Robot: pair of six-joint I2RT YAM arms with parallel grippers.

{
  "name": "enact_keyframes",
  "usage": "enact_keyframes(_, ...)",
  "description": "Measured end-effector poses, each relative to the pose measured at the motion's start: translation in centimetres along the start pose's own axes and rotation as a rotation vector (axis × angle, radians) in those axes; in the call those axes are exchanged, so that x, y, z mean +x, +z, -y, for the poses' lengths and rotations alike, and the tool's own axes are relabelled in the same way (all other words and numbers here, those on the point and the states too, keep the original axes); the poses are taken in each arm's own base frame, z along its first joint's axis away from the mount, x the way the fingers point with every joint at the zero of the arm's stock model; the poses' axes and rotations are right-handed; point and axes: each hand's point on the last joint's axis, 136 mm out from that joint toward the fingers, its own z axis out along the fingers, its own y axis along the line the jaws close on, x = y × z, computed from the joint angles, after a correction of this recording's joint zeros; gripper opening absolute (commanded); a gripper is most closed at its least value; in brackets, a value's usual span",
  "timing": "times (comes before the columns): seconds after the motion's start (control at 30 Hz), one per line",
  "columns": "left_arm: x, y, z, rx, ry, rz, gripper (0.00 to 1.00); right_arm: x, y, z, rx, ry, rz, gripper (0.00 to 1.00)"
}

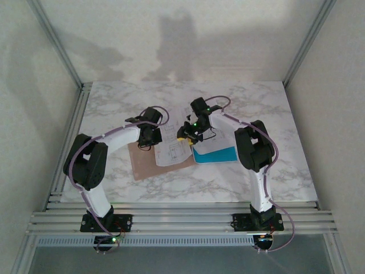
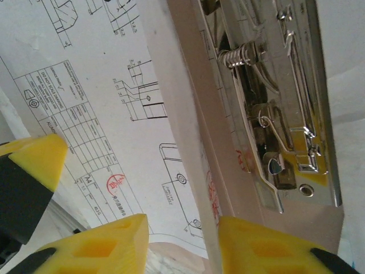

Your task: Put the files into the folder

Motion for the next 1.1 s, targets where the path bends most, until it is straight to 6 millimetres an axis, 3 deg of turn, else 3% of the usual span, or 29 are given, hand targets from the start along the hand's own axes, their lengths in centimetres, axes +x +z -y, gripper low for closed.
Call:
enact_keyframes(0.2, 0.0, 0.0, 0.0, 0.0, 0.0, -0.001, 0.0, 0.1, 0.6, -0.2, 0.039, -0.05, -0.004, 0.3)
enact_keyframes(0.4, 0.1, 0.0, 0.0, -0.001, -0.001, -0.001, 0.0, 0.1, 1.2, 0.6, 0.106, -0.102, -0.003, 0.0)
enact_keyframes(0.43, 0.1, 0.0, 0.0, -0.001, -0.003, -0.001, 0.04, 0.1, 1.2, 0.9, 0.122, -0.118, 0.001, 0.0)
enact_keyframes(0.53, -0.1, 0.0, -0.1, -0.001, -0.023, 0.001, 0.46, -0.3, 0.8, 1.3, 0.161, -0.164, 0.025, 0.0)
enact_keyframes(0.63, -0.5, -0.6, -0.7, 0.003, -0.084, 0.015, 0.61, -0.8, -0.7, 0.8, 0.186, -0.245, 0.076, 0.0)
enact_keyframes(0.77, -2.0, -3.2, -2.3, 0.028, -0.222, 0.072, 0.59, -1.2, -4.5, -1.3, 0.192, -0.38, 0.193, 0.0)
enact_keyframes(0.87, -2.4, -5.0, -4.6, 0.058, -0.359, 0.11, 0.55, -1.4, -7.3, -3.0, 0.181, -0.478, 0.292, 0.0)
enact_keyframes(0.97, -1.2, -5.4, -7.4, 0.061, -0.491, 0.097, 0.52, -1.6, -9.0, -4.1, 0.175, -0.565, 0.373, 0.0)
enact_keyframes(1.1, 1.7, -4.3, -9.7, 0.036, -0.593, 0.035, 0.41, -1.4, -9.6, -4.4, 0.156, -0.668, 0.442, 0.0)
